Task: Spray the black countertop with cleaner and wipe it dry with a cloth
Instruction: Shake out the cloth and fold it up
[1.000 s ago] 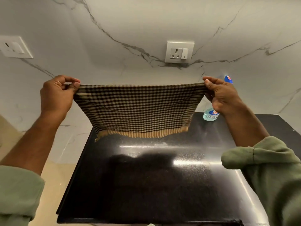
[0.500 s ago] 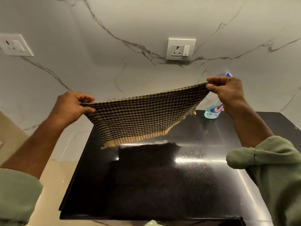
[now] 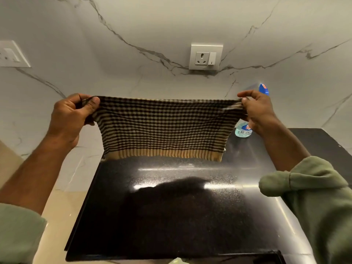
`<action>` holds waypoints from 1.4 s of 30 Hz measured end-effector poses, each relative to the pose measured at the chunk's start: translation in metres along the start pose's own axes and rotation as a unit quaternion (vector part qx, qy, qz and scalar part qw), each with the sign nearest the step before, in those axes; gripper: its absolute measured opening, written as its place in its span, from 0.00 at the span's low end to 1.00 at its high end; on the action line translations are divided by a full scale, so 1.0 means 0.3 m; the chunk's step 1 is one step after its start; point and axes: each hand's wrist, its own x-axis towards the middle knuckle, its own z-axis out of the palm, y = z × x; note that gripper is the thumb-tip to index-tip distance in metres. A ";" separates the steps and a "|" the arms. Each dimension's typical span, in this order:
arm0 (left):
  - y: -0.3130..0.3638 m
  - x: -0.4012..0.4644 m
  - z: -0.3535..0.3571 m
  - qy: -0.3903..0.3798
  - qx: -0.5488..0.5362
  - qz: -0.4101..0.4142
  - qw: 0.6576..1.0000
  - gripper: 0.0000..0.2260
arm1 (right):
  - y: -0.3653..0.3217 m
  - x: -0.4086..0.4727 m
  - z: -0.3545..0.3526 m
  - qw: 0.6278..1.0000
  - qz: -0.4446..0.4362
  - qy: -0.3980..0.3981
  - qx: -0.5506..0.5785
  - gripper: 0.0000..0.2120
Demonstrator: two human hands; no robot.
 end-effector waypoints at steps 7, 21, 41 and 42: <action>0.022 -0.011 -0.030 0.016 0.034 0.084 0.996 0.04 | 0.037 -0.001 -0.019 0.987 0.132 -0.085 0.042 0.06; 0.000 -0.015 -0.059 0.156 0.108 0.087 0.978 0.04 | 0.054 -0.065 -0.035 0.966 -0.095 -0.172 -0.165 0.06; -0.014 0.013 0.276 0.172 -0.128 -0.251 0.944 0.07 | 0.102 -0.121 0.283 0.999 0.036 0.023 -0.006 0.05; -0.006 0.001 0.308 0.161 -0.127 -0.245 0.948 0.07 | 0.087 -0.155 0.310 1.000 0.024 0.016 -0.008 0.06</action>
